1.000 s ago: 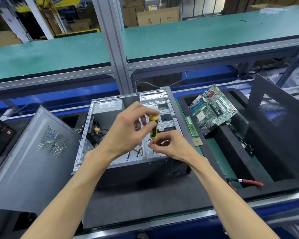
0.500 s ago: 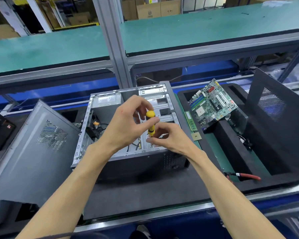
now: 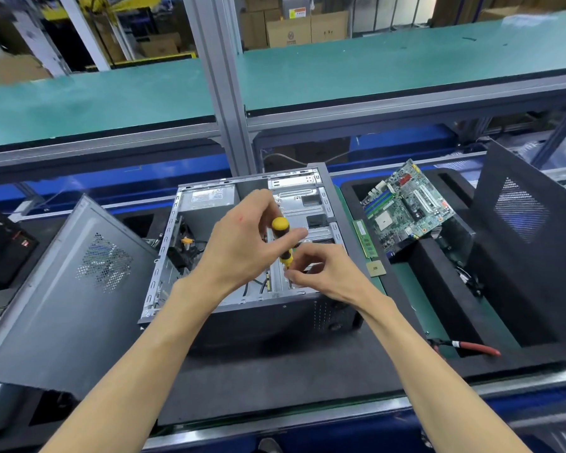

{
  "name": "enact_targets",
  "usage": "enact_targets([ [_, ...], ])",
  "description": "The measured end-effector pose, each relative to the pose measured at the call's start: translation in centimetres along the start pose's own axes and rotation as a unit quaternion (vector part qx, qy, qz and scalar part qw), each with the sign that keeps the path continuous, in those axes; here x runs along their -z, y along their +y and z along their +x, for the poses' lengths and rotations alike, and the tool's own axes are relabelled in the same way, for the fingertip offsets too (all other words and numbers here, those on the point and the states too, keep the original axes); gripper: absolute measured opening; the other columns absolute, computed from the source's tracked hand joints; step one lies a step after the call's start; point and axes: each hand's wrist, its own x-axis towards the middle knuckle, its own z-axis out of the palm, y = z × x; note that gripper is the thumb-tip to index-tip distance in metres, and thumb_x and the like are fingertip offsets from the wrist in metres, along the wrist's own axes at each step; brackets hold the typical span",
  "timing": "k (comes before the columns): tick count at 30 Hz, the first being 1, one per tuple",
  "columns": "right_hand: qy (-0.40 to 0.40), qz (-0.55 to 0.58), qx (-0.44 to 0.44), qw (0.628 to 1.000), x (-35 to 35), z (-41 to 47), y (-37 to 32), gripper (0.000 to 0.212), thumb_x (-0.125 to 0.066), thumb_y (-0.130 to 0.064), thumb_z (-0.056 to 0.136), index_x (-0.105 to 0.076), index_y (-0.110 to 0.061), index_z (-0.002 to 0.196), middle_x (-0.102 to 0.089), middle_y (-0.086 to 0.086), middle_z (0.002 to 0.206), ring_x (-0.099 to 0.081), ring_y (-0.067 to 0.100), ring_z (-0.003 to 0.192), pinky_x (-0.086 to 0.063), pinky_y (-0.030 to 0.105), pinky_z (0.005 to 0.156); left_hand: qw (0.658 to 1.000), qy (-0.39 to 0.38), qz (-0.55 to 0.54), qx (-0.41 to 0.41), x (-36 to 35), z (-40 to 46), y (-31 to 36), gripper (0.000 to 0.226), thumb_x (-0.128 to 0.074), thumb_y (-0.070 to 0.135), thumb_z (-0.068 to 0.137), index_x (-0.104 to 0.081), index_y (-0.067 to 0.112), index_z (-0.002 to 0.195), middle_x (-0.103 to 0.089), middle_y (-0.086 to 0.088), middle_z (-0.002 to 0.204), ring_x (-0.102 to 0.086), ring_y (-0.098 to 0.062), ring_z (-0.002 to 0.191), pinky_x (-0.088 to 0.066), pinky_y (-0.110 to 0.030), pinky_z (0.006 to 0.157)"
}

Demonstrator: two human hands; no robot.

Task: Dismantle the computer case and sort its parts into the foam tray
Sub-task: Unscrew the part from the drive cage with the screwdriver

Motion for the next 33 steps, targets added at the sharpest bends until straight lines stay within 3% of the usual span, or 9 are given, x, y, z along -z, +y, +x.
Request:
enact_targets([
  [4,0.002,0.008,-0.014,1.000,0.1,0.0,0.0,0.012,-0.075,-0.023,0.085,-0.070,-0.025,0.074,-0.071,-0.003,0.071,-0.064,0.006,0.062,-0.053,0.021,0.066,0.992,-0.066,-0.087,-0.066,0.3,-0.3,-0.1,0.035,-0.065,0.013,0.093,-0.061,0.021,0.127,-0.060,0.011,0.120,-0.059,-0.012,0.101,-0.053,-0.024,0.082],
  [6,-0.003,0.007,-0.019,1.000,0.1,0.0,0.1,0.007,-0.074,-0.026,0.082,-0.073,-0.019,0.078,-0.073,-0.004,0.073,-0.064,0.006,0.064,-0.054,0.024,0.069,0.991,-0.075,-0.083,-0.076,0.4,-0.3,-0.4,0.035,-0.066,0.010,0.093,-0.064,0.021,0.126,-0.063,0.010,0.113,-0.061,-0.013,0.098,-0.052,-0.022,0.081],
  [11,-0.010,0.004,-0.001,1.000,0.0,0.0,-0.2,0.014,-0.081,-0.033,0.082,-0.069,-0.033,0.074,-0.071,-0.008,0.074,-0.065,0.007,0.066,-0.054,0.023,0.069,0.999,-0.010,-0.031,-0.017,0.0,-0.1,-0.3,0.027,-0.077,0.039,0.084,-0.059,0.020,0.091,-0.058,0.008,0.082,-0.056,-0.014,0.073,-0.051,-0.034,0.065],
  [17,0.004,0.026,-0.026,0.999,0.2,0.1,0.0,0.013,-0.080,-0.028,0.085,-0.074,-0.020,0.077,-0.073,-0.001,0.073,-0.066,0.011,0.065,-0.058,0.027,0.068,0.990,-0.070,-0.091,-0.081,0.2,-0.1,-0.6,0.036,-0.065,0.012,0.093,-0.063,0.021,0.128,-0.059,0.011,0.111,-0.059,-0.016,0.093,-0.053,-0.030,0.075],
  [21,-0.002,0.003,-0.016,1.000,0.0,0.0,0.1,0.006,-0.077,-0.032,0.083,-0.078,-0.026,0.085,-0.075,-0.005,0.076,-0.065,0.003,0.065,-0.050,0.016,0.066,0.997,-0.032,-0.044,-0.051,0.0,0.3,-0.5,0.014,-0.073,0.031,0.088,-0.067,0.021,0.095,-0.055,0.007,0.085,-0.053,-0.016,0.072,-0.048,-0.030,0.064],
  [25,0.004,0.005,-0.004,1.000,0.0,0.0,0.0,0.015,-0.083,-0.039,0.079,-0.069,-0.033,0.080,-0.072,-0.007,0.076,-0.066,0.008,0.066,-0.053,0.020,0.068,0.999,0.014,0.035,-0.010,-0.7,0.3,-0.1,0.034,-0.073,0.048,0.085,-0.050,0.023,0.080,-0.052,0.008,0.067,-0.050,-0.014,0.061,-0.044,-0.026,0.056],
  [28,0.006,0.004,-0.008,1.000,0.0,0.0,0.1,0.015,-0.081,-0.037,0.082,-0.069,-0.032,0.074,-0.072,-0.006,0.073,-0.067,0.009,0.064,-0.056,0.023,0.067,0.998,-0.013,-0.040,-0.051,-0.5,0.2,0.0,0.018,-0.068,0.034,0.091,-0.062,0.022,0.104,-0.058,0.011,0.099,-0.057,-0.013,0.083,-0.052,-0.031,0.068],
  [30,0.008,0.009,-0.011,1.000,0.1,0.1,0.2,0.015,-0.079,-0.036,0.084,-0.072,-0.028,0.075,-0.072,-0.004,0.073,-0.067,0.009,0.063,-0.057,0.025,0.066,0.991,-0.056,-0.091,-0.085,-0.1,0.1,-0.2,0.033,-0.063,0.016,0.092,-0.063,0.022,0.124,-0.058,0.012,0.119,-0.059,-0.013,0.098,-0.053,-0.025,0.079],
  [33,0.010,0.016,-0.015,1.000,0.0,0.1,0.2,0.014,-0.078,-0.036,0.085,-0.075,-0.027,0.076,-0.073,-0.004,0.073,-0.067,0.009,0.062,-0.057,0.023,0.066,0.989,-0.072,-0.080,-0.103,0.5,0.1,-0.7,0.042,-0.065,0.002,0.090,-0.063,0.019,0.129,-0.064,0.010,0.115,-0.063,-0.014,0.103,-0.053,-0.025,0.082],
])
